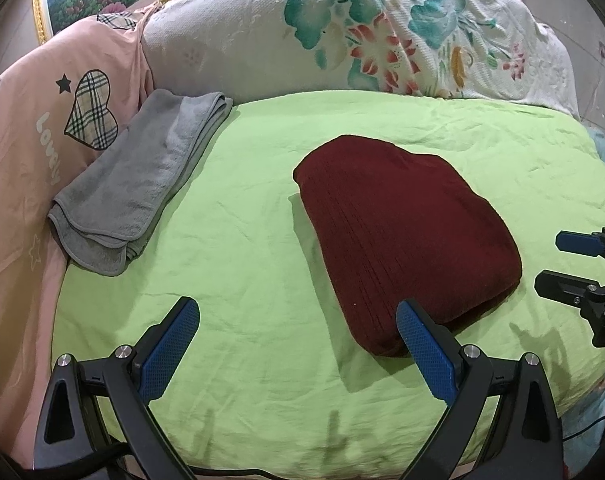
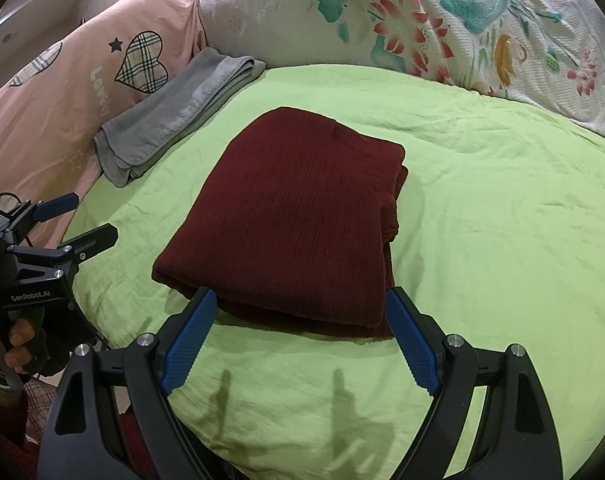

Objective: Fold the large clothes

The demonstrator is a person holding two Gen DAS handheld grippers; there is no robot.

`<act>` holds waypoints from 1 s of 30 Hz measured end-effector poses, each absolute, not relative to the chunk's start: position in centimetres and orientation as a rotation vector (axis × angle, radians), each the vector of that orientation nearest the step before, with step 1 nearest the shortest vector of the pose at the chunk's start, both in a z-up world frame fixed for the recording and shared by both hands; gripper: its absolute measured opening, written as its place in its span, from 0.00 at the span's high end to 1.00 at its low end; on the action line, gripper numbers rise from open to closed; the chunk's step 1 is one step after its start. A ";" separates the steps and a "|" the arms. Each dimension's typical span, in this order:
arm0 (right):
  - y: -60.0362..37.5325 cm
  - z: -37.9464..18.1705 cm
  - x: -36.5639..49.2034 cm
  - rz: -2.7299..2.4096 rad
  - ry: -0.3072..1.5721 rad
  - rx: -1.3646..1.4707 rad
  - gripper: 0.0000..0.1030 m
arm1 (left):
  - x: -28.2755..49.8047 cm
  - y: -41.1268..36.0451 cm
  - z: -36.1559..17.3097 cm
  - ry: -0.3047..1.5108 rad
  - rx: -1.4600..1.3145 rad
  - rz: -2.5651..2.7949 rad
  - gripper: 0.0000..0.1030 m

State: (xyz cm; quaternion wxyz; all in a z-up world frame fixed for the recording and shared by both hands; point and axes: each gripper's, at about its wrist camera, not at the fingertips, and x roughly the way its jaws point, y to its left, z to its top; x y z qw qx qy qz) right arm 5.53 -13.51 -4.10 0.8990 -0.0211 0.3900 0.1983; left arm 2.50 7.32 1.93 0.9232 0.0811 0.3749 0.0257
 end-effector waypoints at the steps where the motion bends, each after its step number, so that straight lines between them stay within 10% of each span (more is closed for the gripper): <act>1: -13.5 -4.2 5.6 0.411 0.807 -0.044 0.17 | 2.5 7.4 1.9 0.770 0.165 0.054 0.04; 30: -13.4 -4.7 5.4 0.408 0.823 -0.047 0.17 | 2.8 6.9 1.2 0.800 0.172 0.025 0.04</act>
